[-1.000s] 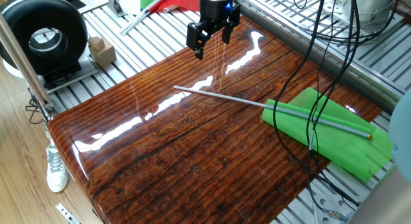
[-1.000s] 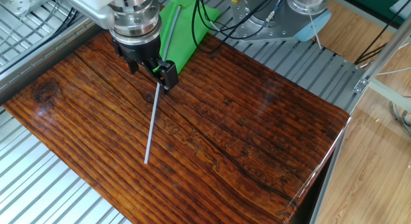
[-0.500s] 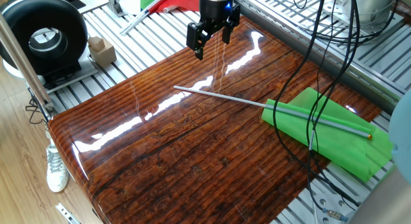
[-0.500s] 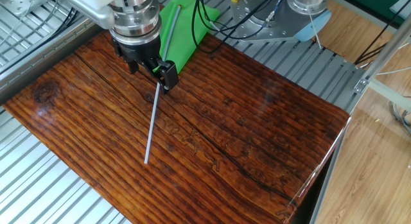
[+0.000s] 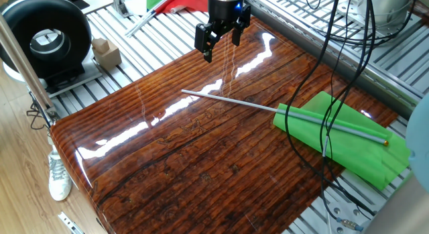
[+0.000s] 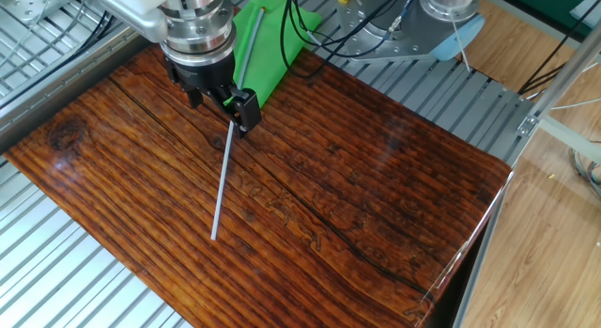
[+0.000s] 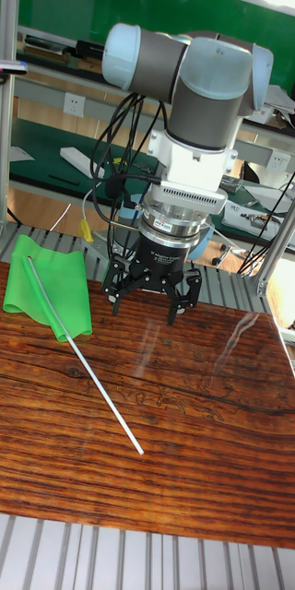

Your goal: Wave the flag

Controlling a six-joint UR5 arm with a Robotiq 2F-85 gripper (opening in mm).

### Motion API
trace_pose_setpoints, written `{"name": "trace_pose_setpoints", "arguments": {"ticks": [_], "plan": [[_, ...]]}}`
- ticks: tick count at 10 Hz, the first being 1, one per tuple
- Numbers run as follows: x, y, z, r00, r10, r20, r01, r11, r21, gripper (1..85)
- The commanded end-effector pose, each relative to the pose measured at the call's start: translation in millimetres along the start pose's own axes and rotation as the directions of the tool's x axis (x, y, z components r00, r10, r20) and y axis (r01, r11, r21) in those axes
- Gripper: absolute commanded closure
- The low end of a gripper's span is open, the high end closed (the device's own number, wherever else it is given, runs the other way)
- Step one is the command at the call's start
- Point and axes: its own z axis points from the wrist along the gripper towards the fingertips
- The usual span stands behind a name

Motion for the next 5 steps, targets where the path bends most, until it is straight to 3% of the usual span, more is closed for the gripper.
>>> {"name": "trace_pose_setpoints", "arguments": {"ticks": [1,5], "plan": [[-31.7,7.9,-2.0,0.991,-0.046,0.123,0.049,0.999,-0.016,84.3],[-32.4,7.4,-1.5,0.991,-0.047,0.124,0.049,0.999,-0.008,84.3]]}}
